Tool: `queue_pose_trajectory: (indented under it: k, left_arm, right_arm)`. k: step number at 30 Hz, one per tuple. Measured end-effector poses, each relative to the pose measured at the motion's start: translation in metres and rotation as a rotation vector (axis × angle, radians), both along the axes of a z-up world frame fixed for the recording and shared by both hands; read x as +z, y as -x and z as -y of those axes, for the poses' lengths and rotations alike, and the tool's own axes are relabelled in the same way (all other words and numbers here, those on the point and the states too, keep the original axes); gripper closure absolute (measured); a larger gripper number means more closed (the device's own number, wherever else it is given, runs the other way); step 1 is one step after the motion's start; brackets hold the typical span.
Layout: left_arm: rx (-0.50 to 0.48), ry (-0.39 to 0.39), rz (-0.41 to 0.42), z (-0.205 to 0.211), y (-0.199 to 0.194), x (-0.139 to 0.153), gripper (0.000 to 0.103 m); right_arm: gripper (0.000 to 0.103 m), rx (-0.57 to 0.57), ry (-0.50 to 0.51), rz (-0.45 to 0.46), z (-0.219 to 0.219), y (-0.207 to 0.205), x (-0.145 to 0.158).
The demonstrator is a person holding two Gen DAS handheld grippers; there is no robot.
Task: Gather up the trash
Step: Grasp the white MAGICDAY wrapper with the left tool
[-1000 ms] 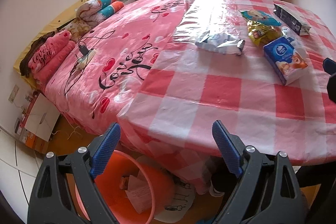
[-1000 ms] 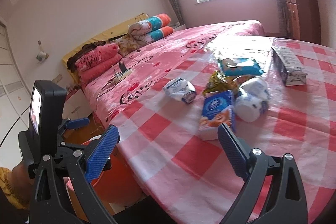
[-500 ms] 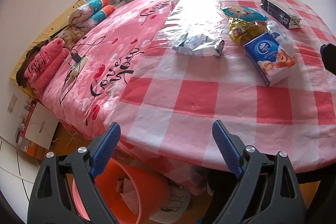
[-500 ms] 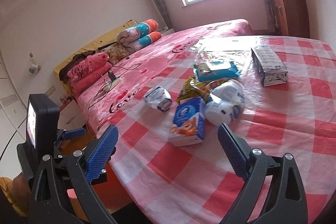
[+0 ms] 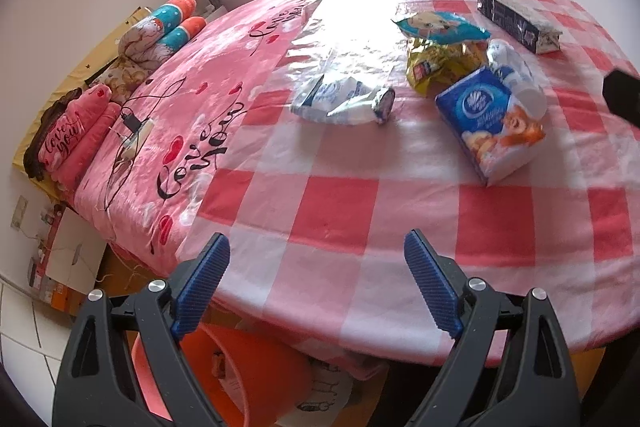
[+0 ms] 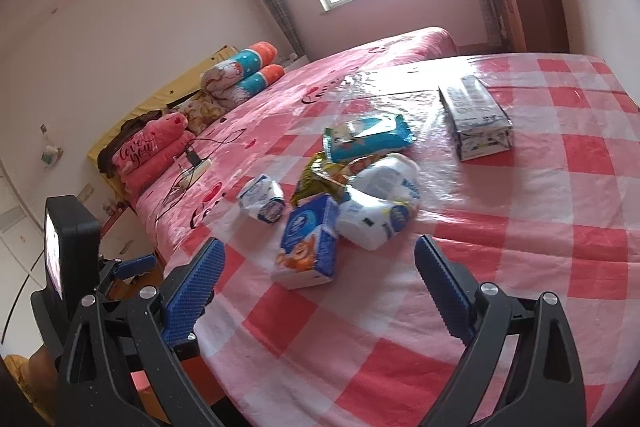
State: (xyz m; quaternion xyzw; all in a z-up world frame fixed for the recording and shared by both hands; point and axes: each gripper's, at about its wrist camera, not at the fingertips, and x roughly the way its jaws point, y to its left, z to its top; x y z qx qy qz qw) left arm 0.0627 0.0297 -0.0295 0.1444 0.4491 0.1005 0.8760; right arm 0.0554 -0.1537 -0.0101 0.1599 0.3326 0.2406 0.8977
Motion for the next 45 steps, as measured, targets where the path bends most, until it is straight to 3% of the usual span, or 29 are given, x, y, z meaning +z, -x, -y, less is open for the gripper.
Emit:
queue_pose_trajectory:
  k: [8,17,23,30,35,45]
  left_arm:
    - [0.007,0.064,0.033,0.004,-0.037,0.009,0.014]
    - [0.185,0.394,0.011,-0.032,-0.099,0.007,0.014]
    - [0.299,0.48,-0.006,-0.042,-0.134,-0.009,0.014]
    - [0.374,0.464,-0.041,-0.046,-0.159,-0.024,0.014]
    - [0.387,0.386,-0.038,-0.04,-0.168,-0.024,0.028]
    - [0.327,0.394,-0.006,-0.039,-0.154,-0.025,0.029]
  right_arm:
    - [0.009,-0.044,-0.031,-0.044,0.021,-0.012,-0.008]
    - [0.009,-0.063,-0.059,-0.079,0.036,-0.02,-0.014]
    - [0.009,-0.071,-0.084,-0.107,0.049,-0.025,-0.019]
    - [0.009,-0.063,-0.096,-0.139,0.057,-0.03,-0.026]
    - [0.009,-0.058,-0.11,-0.166,0.062,-0.034,-0.031]
    - [0.009,-0.016,-0.073,-0.177,0.043,-0.045,-0.032]
